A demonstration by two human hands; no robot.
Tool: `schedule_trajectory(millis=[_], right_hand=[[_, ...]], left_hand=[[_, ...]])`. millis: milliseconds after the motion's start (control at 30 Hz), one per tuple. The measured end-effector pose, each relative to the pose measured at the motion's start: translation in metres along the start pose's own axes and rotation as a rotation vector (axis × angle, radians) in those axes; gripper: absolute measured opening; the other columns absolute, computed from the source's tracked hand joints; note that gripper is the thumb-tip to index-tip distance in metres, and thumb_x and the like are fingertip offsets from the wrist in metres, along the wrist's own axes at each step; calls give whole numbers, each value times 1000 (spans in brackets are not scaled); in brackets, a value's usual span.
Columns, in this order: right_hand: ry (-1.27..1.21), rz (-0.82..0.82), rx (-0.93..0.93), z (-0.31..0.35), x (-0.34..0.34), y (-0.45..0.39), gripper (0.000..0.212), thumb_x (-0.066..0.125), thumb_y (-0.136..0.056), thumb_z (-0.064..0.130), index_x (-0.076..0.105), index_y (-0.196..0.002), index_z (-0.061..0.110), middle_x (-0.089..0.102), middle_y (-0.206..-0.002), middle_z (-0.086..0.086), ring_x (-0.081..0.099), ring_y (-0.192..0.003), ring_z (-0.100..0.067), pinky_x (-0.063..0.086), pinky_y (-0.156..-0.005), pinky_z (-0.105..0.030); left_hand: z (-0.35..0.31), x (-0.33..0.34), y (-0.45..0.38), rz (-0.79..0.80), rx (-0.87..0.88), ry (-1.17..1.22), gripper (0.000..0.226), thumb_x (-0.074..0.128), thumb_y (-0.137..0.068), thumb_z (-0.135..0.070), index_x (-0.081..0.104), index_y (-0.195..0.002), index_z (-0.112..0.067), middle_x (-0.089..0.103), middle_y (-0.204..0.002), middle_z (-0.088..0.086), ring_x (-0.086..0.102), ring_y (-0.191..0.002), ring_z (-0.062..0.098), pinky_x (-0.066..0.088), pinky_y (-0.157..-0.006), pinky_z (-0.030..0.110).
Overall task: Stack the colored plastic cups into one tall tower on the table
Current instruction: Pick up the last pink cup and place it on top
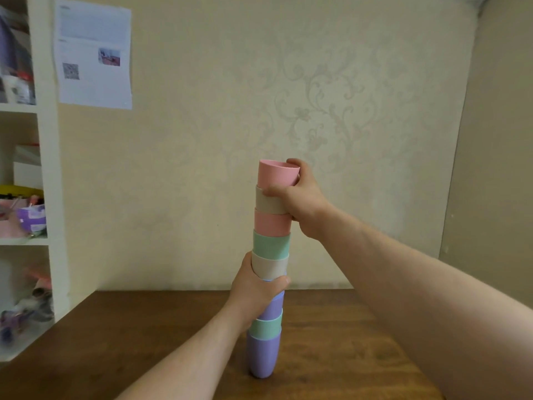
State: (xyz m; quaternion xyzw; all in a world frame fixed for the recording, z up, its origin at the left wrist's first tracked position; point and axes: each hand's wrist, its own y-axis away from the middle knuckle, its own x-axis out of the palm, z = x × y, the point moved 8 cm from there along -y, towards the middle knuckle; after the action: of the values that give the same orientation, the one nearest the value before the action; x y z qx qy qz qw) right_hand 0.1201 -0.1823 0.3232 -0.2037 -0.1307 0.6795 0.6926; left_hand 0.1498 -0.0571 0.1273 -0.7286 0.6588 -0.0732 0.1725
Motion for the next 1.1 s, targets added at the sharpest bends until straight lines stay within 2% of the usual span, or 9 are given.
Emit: schedule_trajectory(millis=[133, 267, 400, 533, 633, 700, 800, 867, 1100], right_hand=[[-63, 29, 24, -4, 3, 1, 90, 80, -79, 14, 41, -157, 39, 62, -137, 3, 66, -118, -26, 58, -86, -42], [-42, 43, 22, 2, 3, 1, 84, 72, -90, 2, 40, -158, 41, 61, -141, 3, 64, -115, -26, 51, -75, -35], [10, 88, -30, -6, 5, 10, 86, 82, -90, 8, 37, -156, 39, 66, -131, -3, 71, -111, -24, 61, -79, -40], [70, 142, -20, -67, 3, 32, 87, 92, -81, 8, 45, -150, 31, 73, -122, -8, 77, -99, -12, 67, -81, -31], [85, 147, 116, -148, 4, 60, 78, 92, -82, -5, 52, -146, 17, 76, -117, -2, 78, -90, 2, 63, -76, -22], [90, 137, 225, -202, 8, 82, 69, 95, -81, 3, 61, -138, 21, 80, -119, -1, 80, -97, -3, 65, -80, -25], [152, 113, 301, -260, 19, 106, 68, 99, -66, 28, 67, -126, 30, 83, -117, 0, 81, -110, -18, 67, -95, -42], [182, 97, 304, -283, 25, 112, 79, 99, -57, 36, 64, -128, 40, 83, -116, 6, 80, -111, -16, 65, -99, -50], [250, 92, 332, -293, 34, 86, 82, 97, -58, 39, 60, -131, 44, 79, -115, 16, 75, -109, -8, 64, -98, -41]], left_hand=[[1, 0, 0, -4, 4, -2, 53, 92, -71, -26, 63, -116, -28, 79, -102, -7, 77, -93, 20, 61, -74, 28], [0, 0, 0, 1, 19, 15, 55, 94, -75, -23, 62, -119, -28, 79, -105, -7, 77, -93, 14, 57, -71, 22], [2, 1, -1, 17, 23, 31, 59, 96, -73, -27, 63, -123, -28, 80, -108, -8, 76, -91, 8, 57, -74, 22], [25, 2, 12, 85, -35, -109, 92, 99, -58, -49, 52, -137, -41, 73, -123, -17, 72, -110, 8, 60, -89, 31], [65, 1, 37, 152, -109, -185, 84, 102, -59, -39, 57, -129, -43, 75, -115, -23, 72, -104, -2, 57, -80, 18], [89, 1, 50, 159, -143, -201, 70, 100, -63, -25, 65, -121, -39, 80, -104, -18, 76, -92, -5, 56, -71, 13], [110, 1, 55, 182, -212, -245, 68, 92, -60, -8, 66, -117, -34, 82, -94, -7, 77, -75, 0, 64, -63, 23], [117, 1, 51, 208, -220, -275, 74, 93, -58, -10, 65, -122, -35, 82, -100, -9, 78, -84, 5, 65, -66, 23], [127, -2, 20, 148, -222, -310, 81, 97, -63, -10, 63, -133, -34, 76, -112, -14, 72, -97, 7, 58, -65, 14]])
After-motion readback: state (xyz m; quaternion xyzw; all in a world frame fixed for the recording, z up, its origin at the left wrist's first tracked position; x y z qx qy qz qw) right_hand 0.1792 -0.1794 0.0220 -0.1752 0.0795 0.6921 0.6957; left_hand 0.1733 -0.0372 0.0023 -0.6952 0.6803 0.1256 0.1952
